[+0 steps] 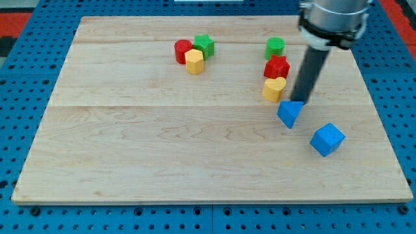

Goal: Slightly push the yellow heart towards blue triangle

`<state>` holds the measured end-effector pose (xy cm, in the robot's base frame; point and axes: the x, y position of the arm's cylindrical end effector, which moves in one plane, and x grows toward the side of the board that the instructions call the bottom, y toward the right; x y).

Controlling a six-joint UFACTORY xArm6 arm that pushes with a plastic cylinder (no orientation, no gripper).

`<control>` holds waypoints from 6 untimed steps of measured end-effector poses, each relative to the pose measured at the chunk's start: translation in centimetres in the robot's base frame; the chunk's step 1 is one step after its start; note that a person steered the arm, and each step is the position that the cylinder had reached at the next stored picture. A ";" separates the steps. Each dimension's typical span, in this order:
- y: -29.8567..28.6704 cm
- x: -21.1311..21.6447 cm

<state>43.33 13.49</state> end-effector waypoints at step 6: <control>-3.8 -3.7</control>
